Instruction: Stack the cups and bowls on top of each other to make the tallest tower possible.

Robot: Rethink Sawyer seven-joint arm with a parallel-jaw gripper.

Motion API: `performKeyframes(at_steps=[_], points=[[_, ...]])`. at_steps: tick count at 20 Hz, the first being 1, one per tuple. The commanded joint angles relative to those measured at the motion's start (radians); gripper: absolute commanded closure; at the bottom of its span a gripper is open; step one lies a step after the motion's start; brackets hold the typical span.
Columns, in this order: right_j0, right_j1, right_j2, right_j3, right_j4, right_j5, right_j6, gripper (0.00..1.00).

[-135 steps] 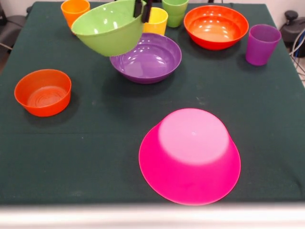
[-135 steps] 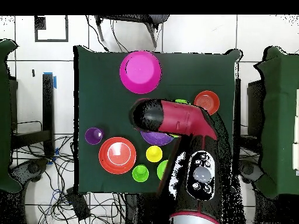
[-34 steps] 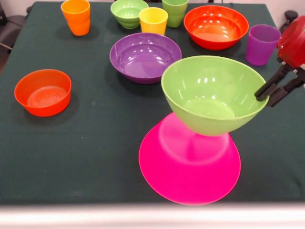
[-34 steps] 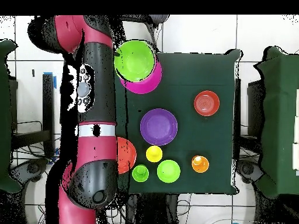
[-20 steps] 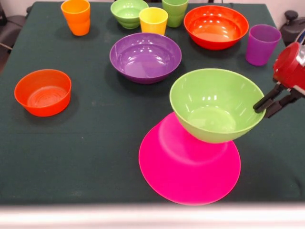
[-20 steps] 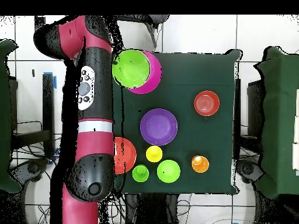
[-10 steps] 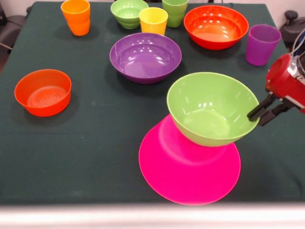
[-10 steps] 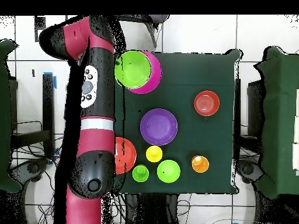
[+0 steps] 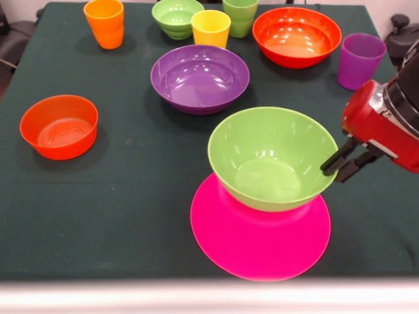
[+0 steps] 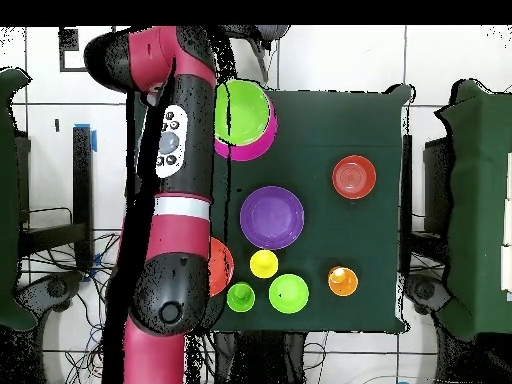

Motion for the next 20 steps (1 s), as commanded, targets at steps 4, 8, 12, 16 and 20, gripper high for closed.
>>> performKeyframes(at_steps=[4, 8, 12, 16, 20], points=[[-0.017, 0.014, -0.032, 0.016, 0.033, -0.08, 0.061, 1.0], [-0.01, 0.014, -0.026, 0.026, 0.033, -0.083, 0.066, 1.0], [0.009, 0.007, -0.015, 0.048, 0.029, -0.064, 0.094, 1.0], [0.018, 0.001, -0.009, 0.058, 0.016, -0.068, 0.092, 0.0], [0.02, 0.001, -0.004, 0.06, 0.015, -0.073, 0.087, 0.0]])
